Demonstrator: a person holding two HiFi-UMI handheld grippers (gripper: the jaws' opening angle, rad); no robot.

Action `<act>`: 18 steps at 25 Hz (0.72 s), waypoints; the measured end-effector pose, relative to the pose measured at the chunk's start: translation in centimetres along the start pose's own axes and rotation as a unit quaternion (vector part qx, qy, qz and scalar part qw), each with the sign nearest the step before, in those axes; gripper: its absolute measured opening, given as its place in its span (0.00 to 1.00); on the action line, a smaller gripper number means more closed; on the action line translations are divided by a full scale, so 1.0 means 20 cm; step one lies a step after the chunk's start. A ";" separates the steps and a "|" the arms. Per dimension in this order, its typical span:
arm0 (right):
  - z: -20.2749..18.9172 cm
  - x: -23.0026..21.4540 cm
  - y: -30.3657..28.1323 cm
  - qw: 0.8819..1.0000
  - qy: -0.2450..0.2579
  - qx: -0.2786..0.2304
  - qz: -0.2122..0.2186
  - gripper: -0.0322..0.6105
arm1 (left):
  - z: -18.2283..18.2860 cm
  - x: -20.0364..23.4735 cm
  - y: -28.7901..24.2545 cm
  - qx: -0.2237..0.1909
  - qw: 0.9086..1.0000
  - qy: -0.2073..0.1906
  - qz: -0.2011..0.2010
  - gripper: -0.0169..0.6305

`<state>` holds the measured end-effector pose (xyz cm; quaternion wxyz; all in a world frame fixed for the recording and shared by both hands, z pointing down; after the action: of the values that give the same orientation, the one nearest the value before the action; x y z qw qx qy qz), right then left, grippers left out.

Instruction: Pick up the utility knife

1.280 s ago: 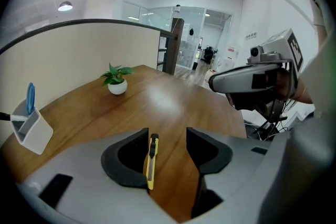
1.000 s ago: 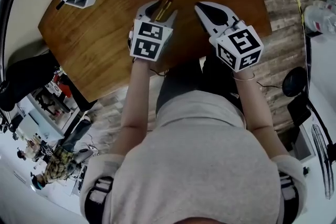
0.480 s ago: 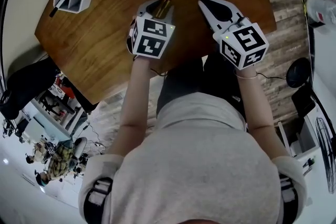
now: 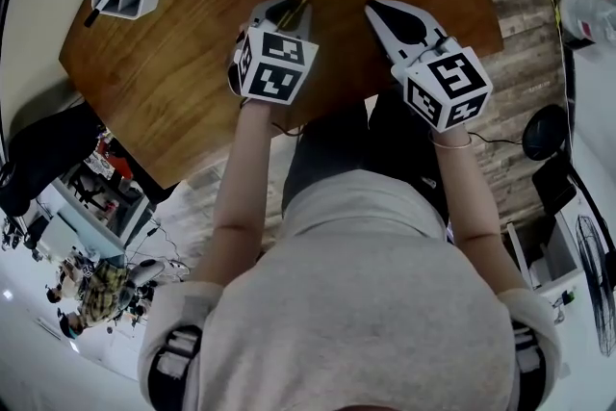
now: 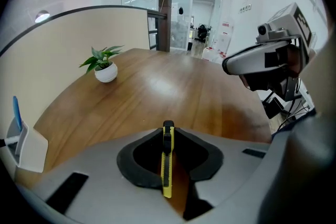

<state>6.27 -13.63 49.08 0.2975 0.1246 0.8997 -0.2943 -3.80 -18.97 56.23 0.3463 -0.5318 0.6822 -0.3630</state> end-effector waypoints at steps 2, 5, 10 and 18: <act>0.00 0.01 0.01 1.000 0.003 -0.001 0.002 0.07 | 0.00 0.00 0.00 -0.001 1.000 0.000 0.004 0.14; 0.01 0.03 0.02 1.000 0.010 -0.001 0.008 0.07 | 0.03 0.00 0.04 -0.018 1.000 0.009 0.021 0.14; 0.05 0.06 0.05 0.999 0.028 -0.007 0.017 0.07 | 0.09 -0.01 0.13 -0.050 0.997 0.029 0.041 0.14; 0.14 0.16 0.06 0.997 0.062 -0.010 0.050 0.07 | 0.17 0.02 0.29 -0.098 0.991 0.044 0.076 0.14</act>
<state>5.42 -14.28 44.77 0.2568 0.1841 0.9119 -0.2620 -3.66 -18.80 49.42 0.2891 -0.4933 0.7674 -0.2902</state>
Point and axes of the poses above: the fingertips, and each gripper's own axes: y backward along the fingers, x to its left, z out of its top, the point moved 2 cm from there along y, backward along the fingers, and after that the axes turned 13 degrees about -y, right-handed, at the moved point
